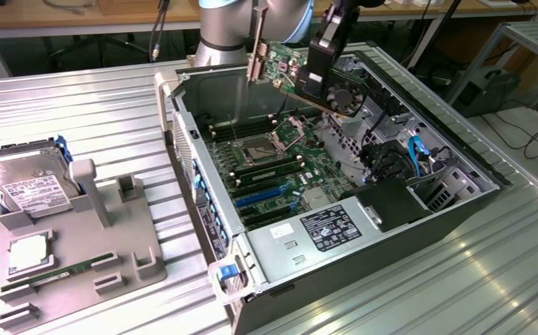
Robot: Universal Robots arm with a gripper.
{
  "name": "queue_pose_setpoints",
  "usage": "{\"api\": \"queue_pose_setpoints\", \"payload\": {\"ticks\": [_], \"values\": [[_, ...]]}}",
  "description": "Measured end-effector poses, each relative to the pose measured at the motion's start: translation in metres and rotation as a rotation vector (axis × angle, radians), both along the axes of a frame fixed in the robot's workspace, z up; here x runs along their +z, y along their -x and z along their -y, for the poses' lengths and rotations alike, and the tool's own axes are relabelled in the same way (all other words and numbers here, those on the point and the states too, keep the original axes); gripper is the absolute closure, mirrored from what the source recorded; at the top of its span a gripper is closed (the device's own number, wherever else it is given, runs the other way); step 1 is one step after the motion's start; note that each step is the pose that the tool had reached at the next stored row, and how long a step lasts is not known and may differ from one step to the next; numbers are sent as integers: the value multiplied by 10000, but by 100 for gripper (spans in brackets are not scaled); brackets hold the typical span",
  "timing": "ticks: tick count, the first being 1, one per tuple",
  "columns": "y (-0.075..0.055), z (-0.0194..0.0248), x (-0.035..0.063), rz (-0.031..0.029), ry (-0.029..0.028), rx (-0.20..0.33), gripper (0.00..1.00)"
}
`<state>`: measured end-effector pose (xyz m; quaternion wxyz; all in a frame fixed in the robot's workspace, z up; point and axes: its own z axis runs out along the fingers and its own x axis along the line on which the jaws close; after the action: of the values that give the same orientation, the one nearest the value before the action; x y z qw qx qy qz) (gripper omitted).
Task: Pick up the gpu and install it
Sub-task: 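Insert the gpu into the slot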
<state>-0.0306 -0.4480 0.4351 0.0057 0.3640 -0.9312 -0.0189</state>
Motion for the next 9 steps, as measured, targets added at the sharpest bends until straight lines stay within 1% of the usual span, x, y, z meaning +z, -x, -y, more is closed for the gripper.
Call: {"api": "queue_pose_setpoints", "payload": {"ticks": [9], "values": [[0, 0, 0, 0, 1, 911, 73]]}}
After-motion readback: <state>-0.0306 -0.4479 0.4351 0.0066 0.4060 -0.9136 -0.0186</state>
